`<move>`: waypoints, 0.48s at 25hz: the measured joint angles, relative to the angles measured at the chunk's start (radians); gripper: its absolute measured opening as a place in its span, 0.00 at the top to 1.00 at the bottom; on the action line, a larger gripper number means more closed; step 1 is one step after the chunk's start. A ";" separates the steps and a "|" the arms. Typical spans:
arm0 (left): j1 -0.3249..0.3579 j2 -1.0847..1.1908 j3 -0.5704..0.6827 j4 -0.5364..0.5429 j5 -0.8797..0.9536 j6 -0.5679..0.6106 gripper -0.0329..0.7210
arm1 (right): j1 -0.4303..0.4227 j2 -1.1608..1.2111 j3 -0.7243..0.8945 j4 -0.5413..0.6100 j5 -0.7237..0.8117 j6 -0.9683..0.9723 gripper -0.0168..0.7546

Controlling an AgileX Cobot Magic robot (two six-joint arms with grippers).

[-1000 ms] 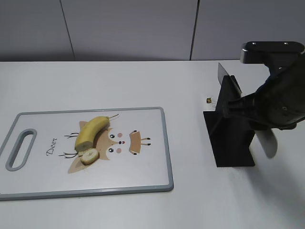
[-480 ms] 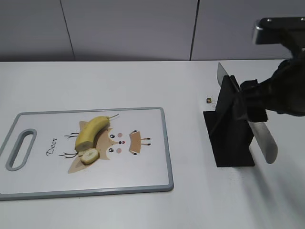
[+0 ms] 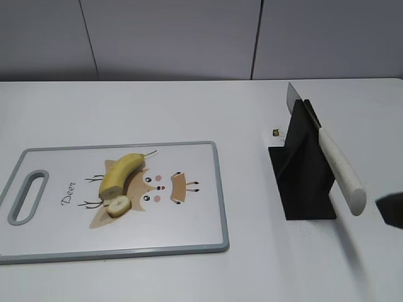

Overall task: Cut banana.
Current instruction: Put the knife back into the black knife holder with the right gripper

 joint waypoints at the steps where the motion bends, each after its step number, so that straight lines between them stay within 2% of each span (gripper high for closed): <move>1: 0.000 0.000 0.000 0.000 0.000 0.000 0.23 | 0.000 -0.049 0.032 0.000 0.006 -0.005 0.19; 6: 0.000 0.000 0.000 0.000 0.000 0.000 0.23 | 0.000 -0.295 0.148 0.003 0.058 -0.012 0.22; 12: 0.000 0.000 0.000 0.000 0.000 0.000 0.23 | 0.000 -0.537 0.166 0.004 0.088 -0.014 0.23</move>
